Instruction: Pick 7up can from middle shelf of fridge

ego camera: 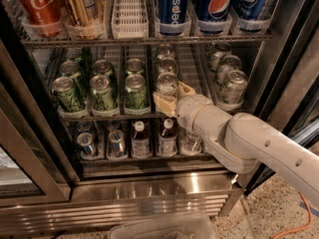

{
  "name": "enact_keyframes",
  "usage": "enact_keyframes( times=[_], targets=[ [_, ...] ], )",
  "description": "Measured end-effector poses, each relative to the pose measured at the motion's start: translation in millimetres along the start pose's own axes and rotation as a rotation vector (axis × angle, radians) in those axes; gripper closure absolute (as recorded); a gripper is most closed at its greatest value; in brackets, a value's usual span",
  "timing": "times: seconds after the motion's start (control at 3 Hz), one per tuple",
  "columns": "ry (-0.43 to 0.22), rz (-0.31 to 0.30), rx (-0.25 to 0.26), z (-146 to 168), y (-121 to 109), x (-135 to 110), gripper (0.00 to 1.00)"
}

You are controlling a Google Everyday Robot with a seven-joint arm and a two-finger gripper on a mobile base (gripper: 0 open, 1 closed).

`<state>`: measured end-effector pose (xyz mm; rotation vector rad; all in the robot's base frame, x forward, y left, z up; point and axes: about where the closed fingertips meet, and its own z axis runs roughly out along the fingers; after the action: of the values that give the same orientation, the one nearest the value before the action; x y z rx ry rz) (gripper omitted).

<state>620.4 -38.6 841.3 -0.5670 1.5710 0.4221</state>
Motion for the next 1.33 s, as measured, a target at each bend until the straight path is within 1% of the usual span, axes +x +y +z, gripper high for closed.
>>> enact_keyframes(
  times=[0.33, 0.67, 1.0, 1.33],
  targets=[
    [-0.002, -0.032, -0.022, 0, 2, -15, 1.00],
    [-0.018, -0.062, -0.047, 2, 6, -31, 1.00],
    [-0.034, -0.079, -0.071, 1, 11, -42, 1.00],
    [-0.036, -0.078, -0.109, -10, 22, -48, 1.00]
  ],
)
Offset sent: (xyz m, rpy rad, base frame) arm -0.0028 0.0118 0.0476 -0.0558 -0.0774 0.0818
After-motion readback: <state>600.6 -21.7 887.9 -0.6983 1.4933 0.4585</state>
